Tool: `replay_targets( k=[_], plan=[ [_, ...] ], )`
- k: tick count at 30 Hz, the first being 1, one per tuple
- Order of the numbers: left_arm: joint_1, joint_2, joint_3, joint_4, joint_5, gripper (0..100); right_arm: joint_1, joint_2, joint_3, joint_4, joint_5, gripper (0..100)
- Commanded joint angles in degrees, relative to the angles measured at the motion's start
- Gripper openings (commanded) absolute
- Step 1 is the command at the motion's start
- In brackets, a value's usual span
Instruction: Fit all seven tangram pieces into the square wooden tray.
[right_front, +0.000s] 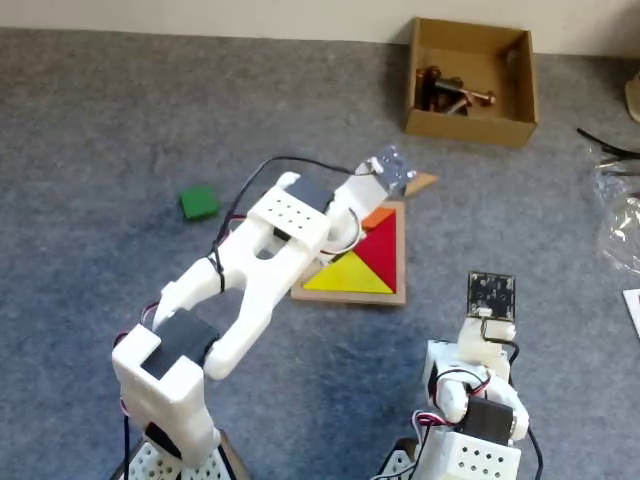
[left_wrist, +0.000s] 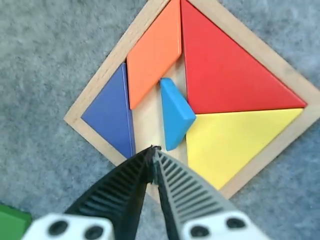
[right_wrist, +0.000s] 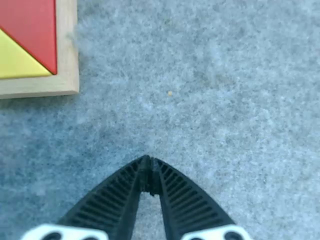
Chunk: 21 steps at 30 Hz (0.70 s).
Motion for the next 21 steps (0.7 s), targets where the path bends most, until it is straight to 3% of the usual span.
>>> replay_targets(
  k=[1,13,21],
  plan=[
    [0.7,-3.8,-0.6,0.5,0.4,0,0.6,-0.6,6.3,-1.7,-0.4,0.9],
    [1.2,-4.1,-0.7,1.8,0.4,1,0.6,-0.6,6.3,-1.7,-0.4,0.9],
    [6.0,-3.6,-0.7,3.5,0.4,1,0.6,-0.6,6.3,-1.7,-0.4,0.9]
  ],
)
